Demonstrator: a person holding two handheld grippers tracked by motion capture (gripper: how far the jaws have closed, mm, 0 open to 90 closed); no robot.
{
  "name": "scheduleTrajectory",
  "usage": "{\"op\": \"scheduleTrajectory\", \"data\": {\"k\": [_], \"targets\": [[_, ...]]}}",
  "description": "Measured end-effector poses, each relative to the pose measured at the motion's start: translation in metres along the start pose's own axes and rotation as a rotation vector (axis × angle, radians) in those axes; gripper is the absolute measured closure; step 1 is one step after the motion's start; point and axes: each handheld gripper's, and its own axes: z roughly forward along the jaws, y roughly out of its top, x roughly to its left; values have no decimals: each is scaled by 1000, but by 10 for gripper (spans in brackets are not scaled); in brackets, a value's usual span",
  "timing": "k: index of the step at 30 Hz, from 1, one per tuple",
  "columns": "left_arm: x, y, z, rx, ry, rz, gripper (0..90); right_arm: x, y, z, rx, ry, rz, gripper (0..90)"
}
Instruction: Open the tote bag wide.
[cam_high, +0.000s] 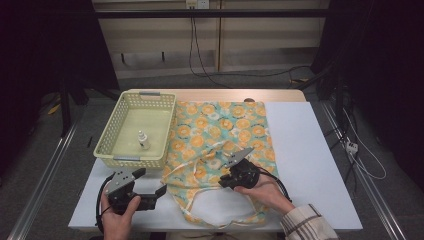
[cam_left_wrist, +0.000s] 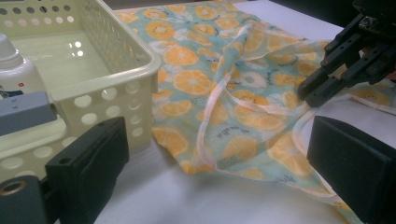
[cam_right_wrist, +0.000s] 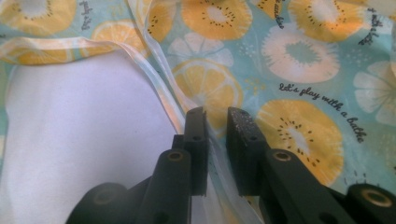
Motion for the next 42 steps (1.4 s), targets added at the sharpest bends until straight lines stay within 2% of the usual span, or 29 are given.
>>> {"op": "scheduleTrajectory", "data": {"k": [4, 6, 9, 12, 15, 18, 20, 26, 31, 34, 37, 42], "targets": [[0, 0, 0, 1, -1, 1, 53, 4, 0, 1, -4, -16, -30, 839], [1, 0, 0, 4, 2, 7, 56, 4, -1, 1, -6, 4, -34, 882], [1, 0, 0, 2, 3, -1, 56, 3, -1, 1, -6, 13, -30, 883], [1, 0, 0, 4, 2, 0, 56, 5, 0, 1, 5, 2, -40, 900], [1, 0, 0, 5, 3, 1, 56, 7, 1, 1, 9, -8, -23, 900], [2, 0, 0, 8, 3, -1, 56, 10, 3, 1, 21, -39, -36, 900], [2, 0, 0, 9, 4, -1, 56, 11, 4, 0, 14, -49, -29, 900], [3, -1, 0, 12, 6, 1, 56, 4, 5, -12, -79, -60, 39, 900], [3, -1, 1, 20, 8, 4, 56, 2, 8, -19, -121, -81, 53, 900], [2, -1, 1, 11, 12, -7, 56, 1, 10, -24, -153, -94, 59, 900], [3, -1, 1, 19, 16, 3, 56, 0, 12, -29, -185, -106, 64, 900], [4, -1, 1, 18, 16, -9, 56, -4, 20, -36, -218, -121, 75, 900]]}}
